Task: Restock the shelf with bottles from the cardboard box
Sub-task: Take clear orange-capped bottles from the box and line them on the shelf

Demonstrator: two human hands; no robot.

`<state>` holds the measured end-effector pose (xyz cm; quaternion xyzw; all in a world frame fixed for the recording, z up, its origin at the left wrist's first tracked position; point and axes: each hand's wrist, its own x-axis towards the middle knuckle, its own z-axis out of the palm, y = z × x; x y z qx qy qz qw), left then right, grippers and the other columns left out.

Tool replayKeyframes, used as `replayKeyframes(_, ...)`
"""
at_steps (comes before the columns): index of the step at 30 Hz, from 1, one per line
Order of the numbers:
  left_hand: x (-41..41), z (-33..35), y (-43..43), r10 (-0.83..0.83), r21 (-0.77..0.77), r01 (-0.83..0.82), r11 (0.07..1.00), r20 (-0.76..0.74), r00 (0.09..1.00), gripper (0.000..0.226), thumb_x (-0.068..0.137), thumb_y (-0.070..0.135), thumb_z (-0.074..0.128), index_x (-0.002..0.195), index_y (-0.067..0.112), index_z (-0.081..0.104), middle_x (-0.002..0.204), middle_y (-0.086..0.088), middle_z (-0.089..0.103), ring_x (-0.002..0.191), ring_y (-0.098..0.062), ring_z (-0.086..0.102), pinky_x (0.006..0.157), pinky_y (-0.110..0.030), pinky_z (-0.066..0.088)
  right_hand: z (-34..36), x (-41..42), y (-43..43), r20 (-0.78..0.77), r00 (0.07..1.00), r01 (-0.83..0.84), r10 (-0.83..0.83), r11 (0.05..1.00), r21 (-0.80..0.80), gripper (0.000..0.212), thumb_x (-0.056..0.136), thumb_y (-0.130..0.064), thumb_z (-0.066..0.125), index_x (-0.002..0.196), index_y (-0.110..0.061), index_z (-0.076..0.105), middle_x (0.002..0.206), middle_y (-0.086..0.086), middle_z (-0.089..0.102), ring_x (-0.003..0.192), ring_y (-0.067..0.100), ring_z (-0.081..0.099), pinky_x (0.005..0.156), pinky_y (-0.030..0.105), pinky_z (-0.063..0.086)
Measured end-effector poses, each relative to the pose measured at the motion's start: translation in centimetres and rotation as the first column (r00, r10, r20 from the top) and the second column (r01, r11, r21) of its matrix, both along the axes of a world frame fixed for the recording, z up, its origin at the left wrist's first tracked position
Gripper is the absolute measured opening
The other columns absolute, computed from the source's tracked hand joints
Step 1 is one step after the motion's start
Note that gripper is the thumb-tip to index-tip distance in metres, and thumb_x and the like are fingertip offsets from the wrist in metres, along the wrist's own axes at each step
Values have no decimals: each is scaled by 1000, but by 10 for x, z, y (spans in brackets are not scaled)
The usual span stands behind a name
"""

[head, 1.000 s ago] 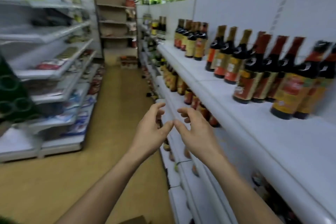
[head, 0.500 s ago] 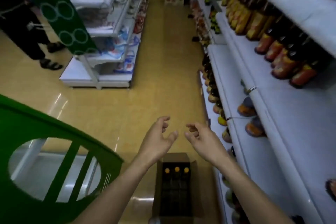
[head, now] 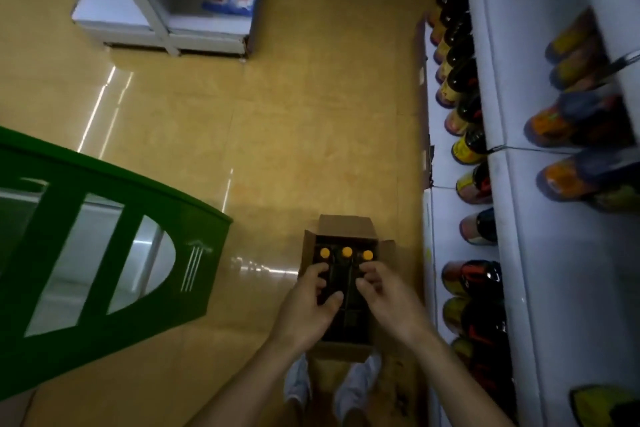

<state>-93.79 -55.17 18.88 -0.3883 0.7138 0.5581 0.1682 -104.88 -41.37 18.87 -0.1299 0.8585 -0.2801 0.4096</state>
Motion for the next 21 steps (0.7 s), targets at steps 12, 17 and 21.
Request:
replayKeyframes(12,-12,-197,37,71,58,-78,995,113,991,64,101,37,60,156,32,28,131,13,51,114,0,51,84,-13,48,-216,-11,16,90,996,-21,15,997,69,33,103,-33,53,136,-27,53,118,-10,61,102,6,59,84,24,49)
replayKeyframes(17,-17,-258,41,29,73,-41,996,166,986,69,102,41,57,160,31,21,155,0,44,135,-15,49,103,-31,49,-276,-19,0,113,990,-86,79,995,58,38,102,-32,55,140,-27,51,131,-6,61,112,8,60,94,27,48)
replayKeyframes(21,-22,-296,34,68,63,-82,995,199,978,74,102,37,57,161,33,14,156,-4,43,137,-20,49,104,-37,49,-313,-24,-21,79,990,-116,113,992,39,46,102,-33,55,147,-28,44,144,-5,54,116,9,59,100,34,51)
